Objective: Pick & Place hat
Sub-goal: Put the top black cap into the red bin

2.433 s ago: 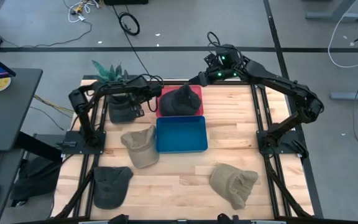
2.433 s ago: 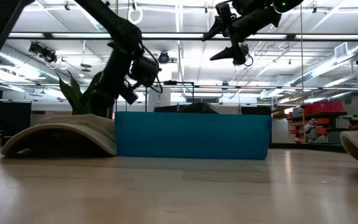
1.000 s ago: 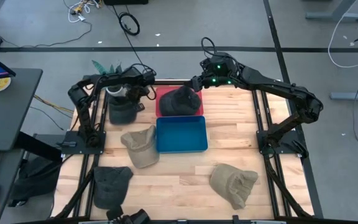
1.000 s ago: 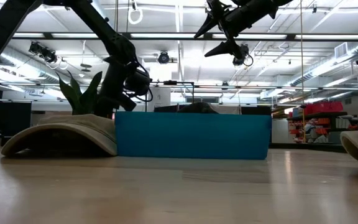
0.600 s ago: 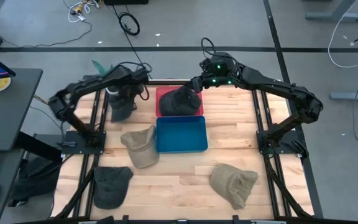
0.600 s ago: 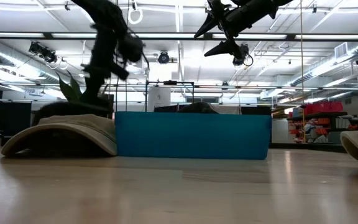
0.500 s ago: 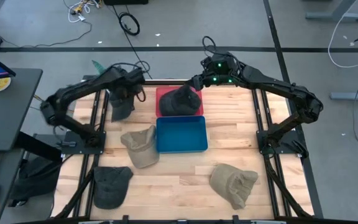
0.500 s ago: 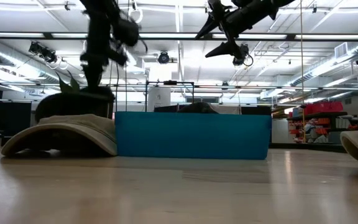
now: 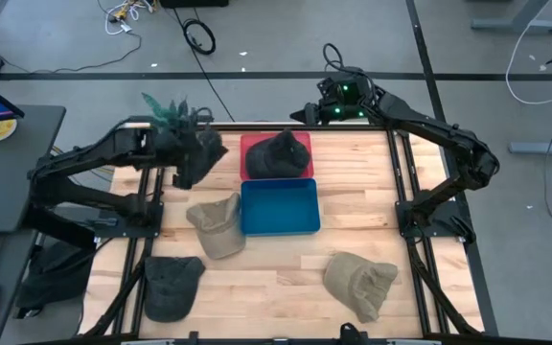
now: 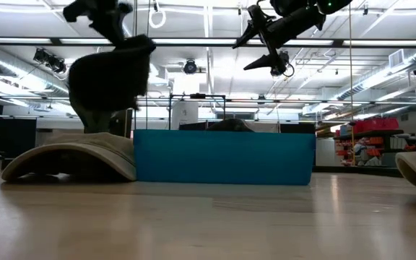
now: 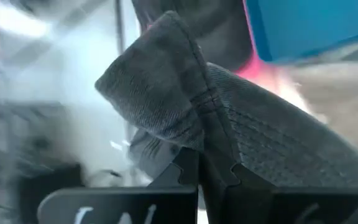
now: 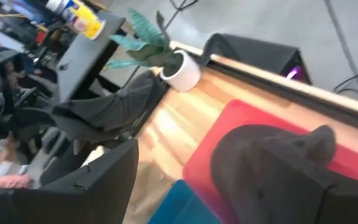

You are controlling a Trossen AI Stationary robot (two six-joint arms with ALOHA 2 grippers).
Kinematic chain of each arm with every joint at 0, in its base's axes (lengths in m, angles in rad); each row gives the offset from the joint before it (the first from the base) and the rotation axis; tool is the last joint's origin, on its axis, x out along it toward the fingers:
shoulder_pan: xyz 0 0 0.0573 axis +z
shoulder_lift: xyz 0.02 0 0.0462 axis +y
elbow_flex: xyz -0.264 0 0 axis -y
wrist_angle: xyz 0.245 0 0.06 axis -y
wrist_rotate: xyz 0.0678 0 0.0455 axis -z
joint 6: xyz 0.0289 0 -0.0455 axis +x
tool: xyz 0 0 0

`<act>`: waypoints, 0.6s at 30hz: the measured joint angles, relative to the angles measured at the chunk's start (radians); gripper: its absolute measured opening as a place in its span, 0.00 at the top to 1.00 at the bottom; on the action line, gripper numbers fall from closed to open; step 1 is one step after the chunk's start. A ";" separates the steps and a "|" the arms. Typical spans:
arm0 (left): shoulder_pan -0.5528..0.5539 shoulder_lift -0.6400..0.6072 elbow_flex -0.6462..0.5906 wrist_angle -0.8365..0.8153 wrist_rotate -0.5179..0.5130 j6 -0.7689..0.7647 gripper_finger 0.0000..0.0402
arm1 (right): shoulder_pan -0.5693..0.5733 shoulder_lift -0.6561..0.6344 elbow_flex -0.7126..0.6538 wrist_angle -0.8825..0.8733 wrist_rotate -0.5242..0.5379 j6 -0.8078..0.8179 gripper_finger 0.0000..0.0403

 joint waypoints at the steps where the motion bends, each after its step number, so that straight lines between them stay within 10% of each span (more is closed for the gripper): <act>1: -0.032 0.001 0.000 0.026 -0.054 0.044 1.00 | -0.003 0.000 0.000 0.000 -0.022 0.011 0.23; 7: -0.150 0.058 0.000 0.269 -0.329 0.443 1.00 | -0.015 0.000 0.000 0.011 -0.185 0.161 0.23; 18: -0.181 0.155 0.000 0.623 -0.209 0.773 1.00 | -0.012 0.009 0.002 0.272 -0.369 0.555 0.23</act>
